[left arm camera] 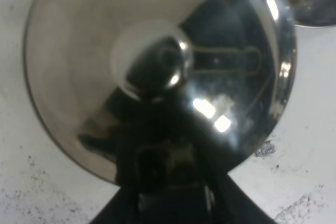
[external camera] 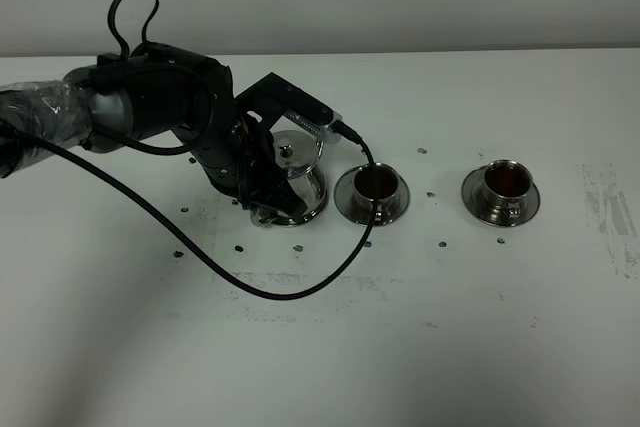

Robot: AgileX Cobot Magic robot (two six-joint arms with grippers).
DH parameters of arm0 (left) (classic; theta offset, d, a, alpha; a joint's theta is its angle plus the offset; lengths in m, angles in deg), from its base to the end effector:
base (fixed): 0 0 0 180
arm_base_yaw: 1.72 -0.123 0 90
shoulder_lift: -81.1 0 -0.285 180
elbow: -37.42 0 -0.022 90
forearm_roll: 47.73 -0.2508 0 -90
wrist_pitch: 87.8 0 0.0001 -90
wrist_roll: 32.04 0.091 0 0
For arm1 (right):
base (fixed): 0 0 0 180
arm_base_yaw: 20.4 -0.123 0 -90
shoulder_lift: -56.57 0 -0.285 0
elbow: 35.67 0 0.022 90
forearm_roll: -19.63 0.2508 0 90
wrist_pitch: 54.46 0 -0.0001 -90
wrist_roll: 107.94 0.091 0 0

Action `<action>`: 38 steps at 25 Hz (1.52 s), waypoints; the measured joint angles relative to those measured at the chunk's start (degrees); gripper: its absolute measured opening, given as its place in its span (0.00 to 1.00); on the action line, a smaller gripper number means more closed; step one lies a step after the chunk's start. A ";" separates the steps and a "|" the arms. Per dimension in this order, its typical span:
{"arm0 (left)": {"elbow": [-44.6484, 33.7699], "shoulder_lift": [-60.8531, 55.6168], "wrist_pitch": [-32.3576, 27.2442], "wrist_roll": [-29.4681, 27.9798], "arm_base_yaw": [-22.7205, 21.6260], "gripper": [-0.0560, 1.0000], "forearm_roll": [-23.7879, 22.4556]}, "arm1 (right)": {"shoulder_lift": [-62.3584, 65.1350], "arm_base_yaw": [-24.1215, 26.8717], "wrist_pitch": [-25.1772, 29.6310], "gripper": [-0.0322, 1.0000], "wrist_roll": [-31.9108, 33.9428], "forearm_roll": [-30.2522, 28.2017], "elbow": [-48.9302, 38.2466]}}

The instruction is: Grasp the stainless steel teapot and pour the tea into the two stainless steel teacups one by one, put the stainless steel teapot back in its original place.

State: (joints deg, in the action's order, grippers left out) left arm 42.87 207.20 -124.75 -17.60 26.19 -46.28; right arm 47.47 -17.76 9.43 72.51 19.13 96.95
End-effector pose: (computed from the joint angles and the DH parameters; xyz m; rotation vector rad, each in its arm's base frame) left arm 0.3789 -0.2023 0.1602 0.9727 2.5767 -0.0902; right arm -0.0060 -0.0004 0.2788 0.0573 2.1002 -0.0336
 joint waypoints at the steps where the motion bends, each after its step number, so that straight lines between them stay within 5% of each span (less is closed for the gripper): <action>1: 0.00 0.00 0.00 -0.01 0.00 0.31 0.00 | 0.00 0.00 0.00 0.34 0.00 0.00 0.00; 24: 0.00 -11.09 -5.22 -0.06 0.00 0.48 0.12 | 0.00 0.00 0.00 0.34 0.00 0.00 0.00; 38: 0.00 -22.36 -7.54 -0.06 0.00 0.49 -0.11 | 0.00 0.00 0.00 0.34 0.00 0.00 0.00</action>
State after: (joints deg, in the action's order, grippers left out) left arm 42.87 184.83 -132.30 -17.65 26.19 -46.39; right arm 47.47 -17.76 9.43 72.51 19.13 96.95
